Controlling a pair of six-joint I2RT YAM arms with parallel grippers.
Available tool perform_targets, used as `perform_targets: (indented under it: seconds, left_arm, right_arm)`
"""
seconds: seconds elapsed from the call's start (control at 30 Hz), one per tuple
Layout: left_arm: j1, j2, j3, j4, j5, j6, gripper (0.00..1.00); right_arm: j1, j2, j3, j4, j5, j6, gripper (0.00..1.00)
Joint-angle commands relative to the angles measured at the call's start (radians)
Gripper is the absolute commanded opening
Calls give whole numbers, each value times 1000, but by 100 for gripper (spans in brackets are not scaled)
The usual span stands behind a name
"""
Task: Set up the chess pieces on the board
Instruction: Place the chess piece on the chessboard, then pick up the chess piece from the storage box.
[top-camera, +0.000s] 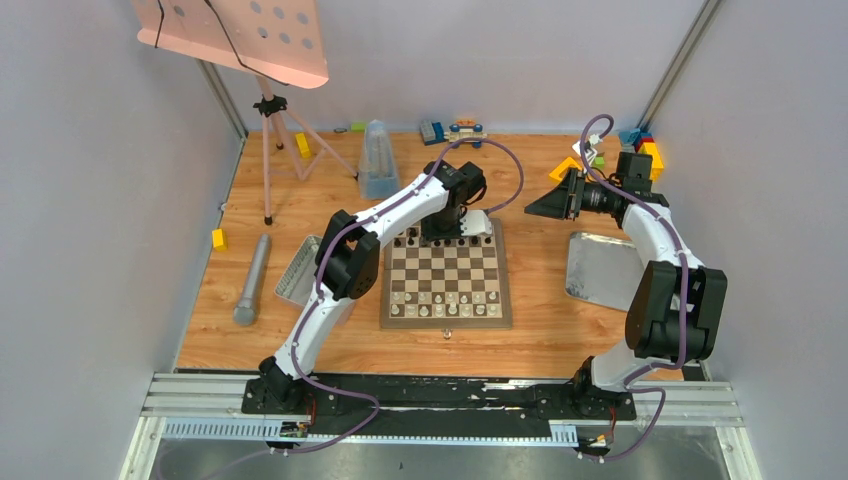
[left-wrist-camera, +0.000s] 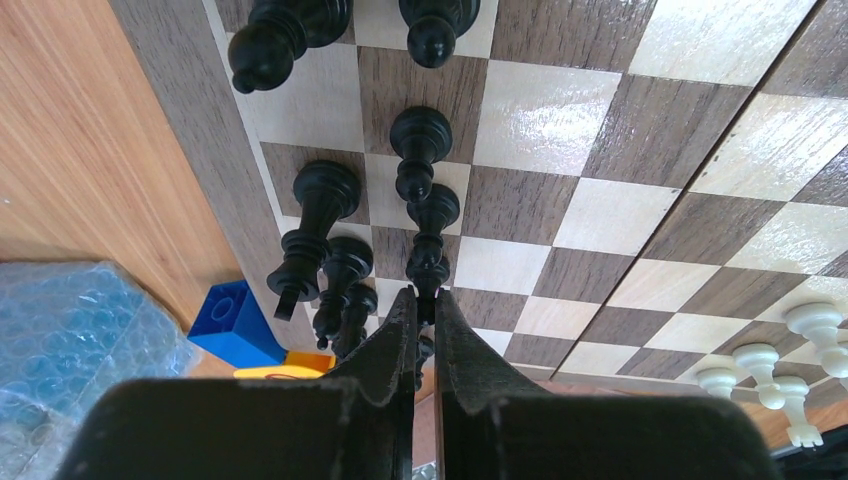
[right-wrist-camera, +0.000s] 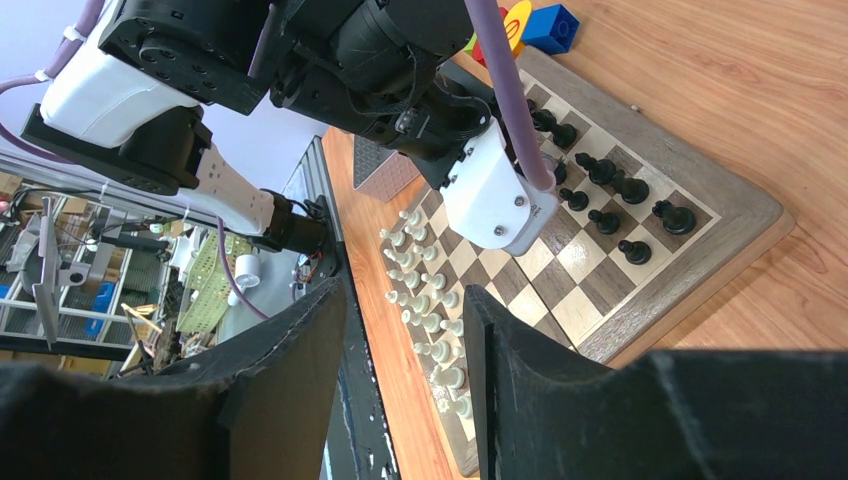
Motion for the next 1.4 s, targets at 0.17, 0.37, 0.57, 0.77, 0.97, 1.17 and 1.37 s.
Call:
perform_targets:
  seconds: [0.17, 0.37, 0.57, 0.77, 0.97, 1.17, 1.37]
  left_arm:
    - [-10, 3, 35, 11, 8, -5, 11]
    - [-9, -9, 31, 19, 0, -12, 22]
    - [-10, -69, 16, 36, -15, -18, 32]
    - [-8, -205, -49, 50, -5, -38, 36]
    - [33, -438, -262, 73, 56, -93, 40]
    - [174, -704, -606, 136, 73, -128, 43]
    - [352, -919, -914, 350, 66, 44, 55]
  right_arm:
    - [-4, 5, -4, 11, -41, -31, 47]
    - [-4, 7, -3, 11, -42, -30, 47]
    - [-4, 5, -4, 10, -41, -30, 47]
    - [-4, -5, -3, 9, -39, -28, 48]
    - [-4, -14, -2, 8, -31, -25, 49]
    - [5, -30, 4, 8, 11, -28, 50]
    - [28, -29, 31, -31, 56, -70, 51]
